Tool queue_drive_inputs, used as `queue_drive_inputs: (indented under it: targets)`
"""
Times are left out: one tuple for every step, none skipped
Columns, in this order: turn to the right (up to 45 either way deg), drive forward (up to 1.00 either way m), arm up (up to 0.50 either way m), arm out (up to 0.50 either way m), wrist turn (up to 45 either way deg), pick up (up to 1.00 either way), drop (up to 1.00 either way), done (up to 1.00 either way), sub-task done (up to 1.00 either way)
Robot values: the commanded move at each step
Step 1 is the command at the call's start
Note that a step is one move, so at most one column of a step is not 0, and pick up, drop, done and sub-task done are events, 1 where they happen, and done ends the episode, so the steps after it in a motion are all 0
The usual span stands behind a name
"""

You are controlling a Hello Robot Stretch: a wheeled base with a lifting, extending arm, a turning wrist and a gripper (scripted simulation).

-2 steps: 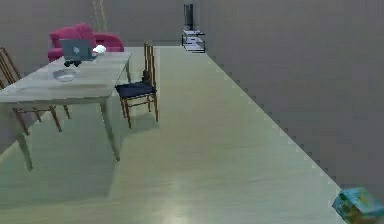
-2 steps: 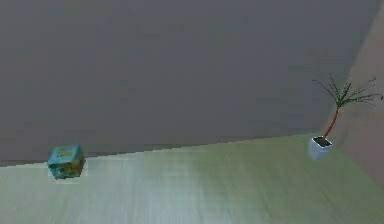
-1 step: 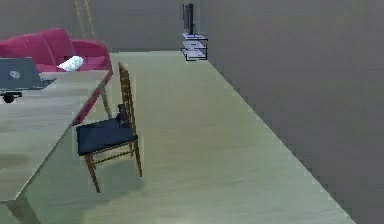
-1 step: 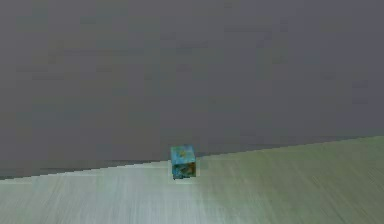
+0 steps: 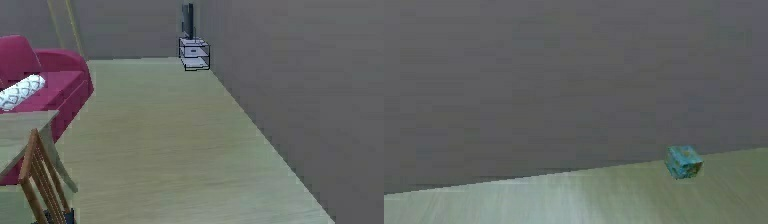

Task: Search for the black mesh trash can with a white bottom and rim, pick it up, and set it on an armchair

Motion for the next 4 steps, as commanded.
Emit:
queue_drive_inputs:
  targets:
    - [-9.0, 0.00, 0.00, 0.00, 0.0, 0.00, 0.00, 0.00, 0.00]
    - [0.0, 0.25, 0.00, 0.00, 0.0, 0.00, 0.00, 0.00, 0.00]
    - [0.0, 0.50, 0.00, 0.00, 0.0, 0.00, 0.00, 0.00, 0.00]
    - [-15.0, 0.00, 0.00, 0.00, 0.0, 0.00, 0.00, 0.00, 0.00]
